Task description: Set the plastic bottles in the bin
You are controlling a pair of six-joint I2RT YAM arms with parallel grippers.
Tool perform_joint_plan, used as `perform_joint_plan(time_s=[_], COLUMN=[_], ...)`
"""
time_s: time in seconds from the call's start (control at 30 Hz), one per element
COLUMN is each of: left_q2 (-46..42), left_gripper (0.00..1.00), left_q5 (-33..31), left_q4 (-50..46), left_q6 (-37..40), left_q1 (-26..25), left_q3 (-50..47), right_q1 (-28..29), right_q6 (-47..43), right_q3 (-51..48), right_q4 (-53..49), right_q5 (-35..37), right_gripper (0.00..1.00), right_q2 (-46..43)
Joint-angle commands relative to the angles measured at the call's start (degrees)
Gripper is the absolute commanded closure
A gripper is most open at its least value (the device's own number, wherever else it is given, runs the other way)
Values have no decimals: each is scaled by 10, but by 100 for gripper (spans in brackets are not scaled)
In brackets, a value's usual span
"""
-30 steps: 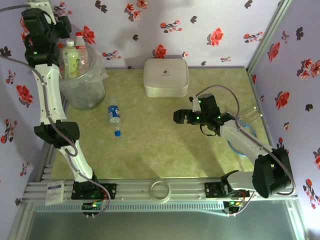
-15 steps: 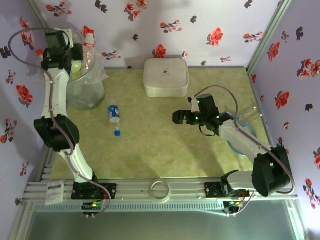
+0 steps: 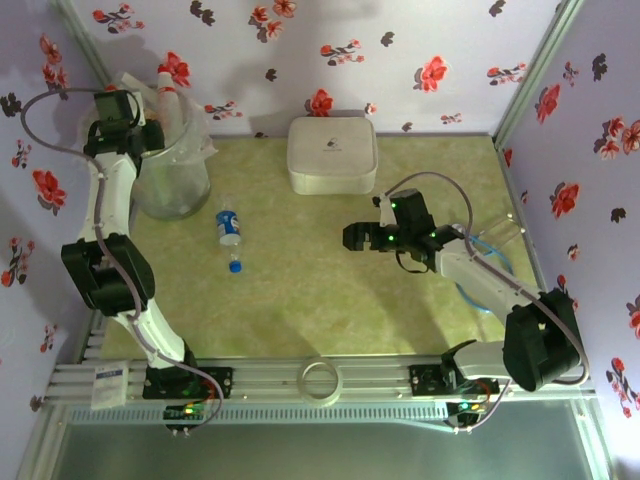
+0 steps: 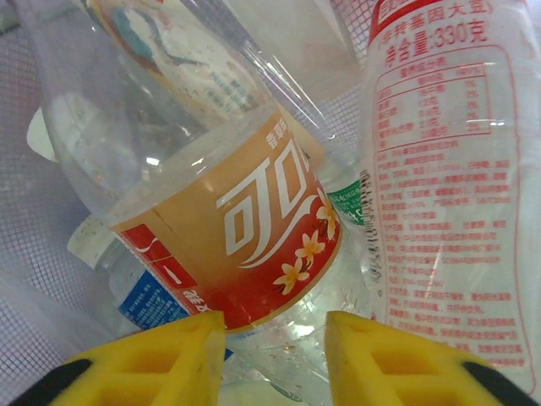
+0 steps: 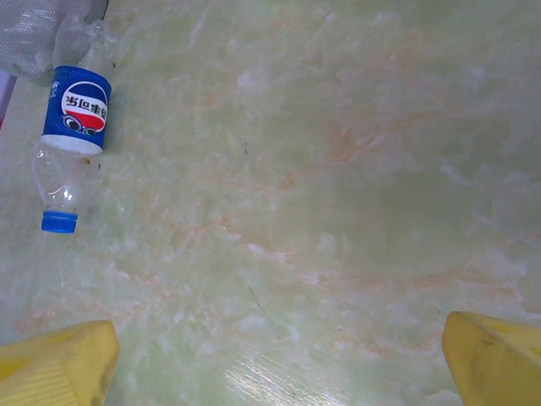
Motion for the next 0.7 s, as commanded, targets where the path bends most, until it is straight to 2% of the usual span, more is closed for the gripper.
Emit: perform_joint_plan(time_s=[0.0,0.2,0.27,0.33,0.47,0.53,0.67], left_q2=[-18,-23,-19,-11,-17,-40,-124], left_gripper=[54,24,18,17,26,26,25], left_q5=[23,55,61,63,55,27,-87], left_q4=[-20,-33,-30,-31,-44,-44,-43], left_q6=[-20,-39,-47,-53,-38,-25,23], left_q1=[0,0,-1,-2,-27,-51,-132], left_q3=[39,127,146,162,151,122,33], right_q1=[6,11,13,15,17,17,17], right_q6=[12,14,16,16,19,20,19], right_q3=[10,13,13,10,7,6,4], right_q4=[11,14,14,16,17,15,6], right_q5=[8,9,9,10,14,19,39], right_gripper=[1,1,1,1,1,1,2], right_q2=[1,5,6,7,2,-3,-12])
